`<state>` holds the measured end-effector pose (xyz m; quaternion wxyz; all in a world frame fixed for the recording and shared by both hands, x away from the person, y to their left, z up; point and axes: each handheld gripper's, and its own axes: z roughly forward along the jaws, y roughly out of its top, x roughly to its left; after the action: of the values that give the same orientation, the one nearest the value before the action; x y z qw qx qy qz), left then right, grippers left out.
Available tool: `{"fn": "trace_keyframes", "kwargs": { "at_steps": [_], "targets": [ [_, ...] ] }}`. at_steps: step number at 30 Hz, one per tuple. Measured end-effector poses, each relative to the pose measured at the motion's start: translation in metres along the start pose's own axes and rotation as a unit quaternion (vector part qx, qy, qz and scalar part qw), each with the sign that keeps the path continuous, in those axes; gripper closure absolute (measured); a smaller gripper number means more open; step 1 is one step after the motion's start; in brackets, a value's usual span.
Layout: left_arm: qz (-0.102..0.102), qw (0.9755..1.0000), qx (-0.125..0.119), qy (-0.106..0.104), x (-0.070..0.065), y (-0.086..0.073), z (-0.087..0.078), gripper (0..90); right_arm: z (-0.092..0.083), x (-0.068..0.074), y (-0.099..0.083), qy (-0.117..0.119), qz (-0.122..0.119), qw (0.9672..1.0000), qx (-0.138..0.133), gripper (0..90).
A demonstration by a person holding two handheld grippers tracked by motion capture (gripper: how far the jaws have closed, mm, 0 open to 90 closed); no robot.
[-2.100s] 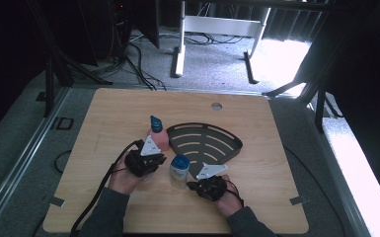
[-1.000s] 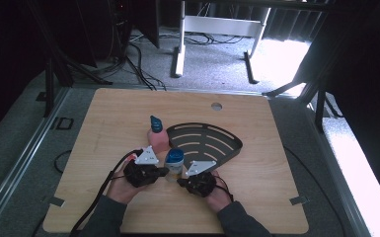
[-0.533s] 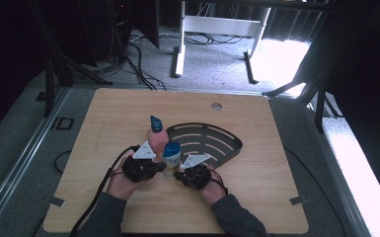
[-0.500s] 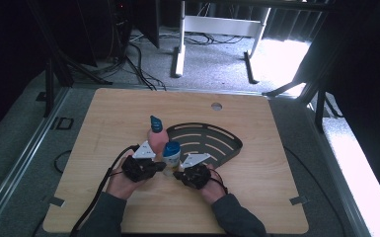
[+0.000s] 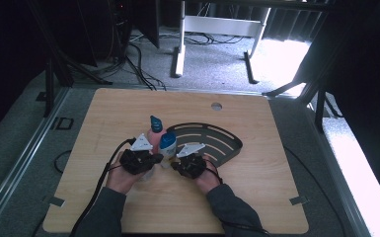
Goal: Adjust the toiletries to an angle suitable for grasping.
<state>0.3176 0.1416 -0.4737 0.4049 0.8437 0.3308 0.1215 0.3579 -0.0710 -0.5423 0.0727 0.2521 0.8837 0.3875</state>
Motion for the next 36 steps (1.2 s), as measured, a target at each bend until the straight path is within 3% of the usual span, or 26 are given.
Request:
{"fn": "trace_keyframes", "kwargs": {
  "at_steps": [9, 13, 17, 22, 27, 33, 36],
  "targets": [
    [-0.01, 0.9992, -0.004, 0.038, 0.014, -0.003, -0.013, 86.8, 0.005, -0.004, 0.013, -0.003, 0.003, 1.0, -0.005, 90.0],
    [-0.022, 0.9976, -0.004, 0.065, 0.025, -0.01, -0.021, 86.8, 0.008, -0.004, 0.018, -0.002, 0.006, 1.0, -0.006, 90.0],
    [-0.04, 0.9967, -0.004, 0.071, 0.036, -0.019, -0.025, 86.8, 0.012, 0.0, 0.023, -0.001, -0.002, 0.9999, -0.01, 90.0],
    [-0.045, 0.9979, 0.005, 0.047, 0.037, -0.026, -0.021, 86.8, 0.017, 0.001, 0.026, -0.006, 0.003, 0.9999, -0.012, 90.0],
    [-0.026, 0.9991, 0.021, 0.025, 0.029, -0.029, -0.017, 86.9, 0.014, 0.0, 0.023, -0.006, 0.007, 0.9999, -0.009, 89.9],
    [-0.025, 0.9995, 0.019, 0.007, 0.027, -0.033, -0.016, 87.5, -0.006, -0.005, 0.006, -0.012, 0.006, 0.9999, -0.008, 87.1],
    [-0.032, 0.9994, 0.011, -0.013, 0.026, -0.036, -0.015, 88.3, -0.022, -0.011, -0.006, -0.022, 0.013, 0.9996, -0.012, 86.8]
  ]
}}
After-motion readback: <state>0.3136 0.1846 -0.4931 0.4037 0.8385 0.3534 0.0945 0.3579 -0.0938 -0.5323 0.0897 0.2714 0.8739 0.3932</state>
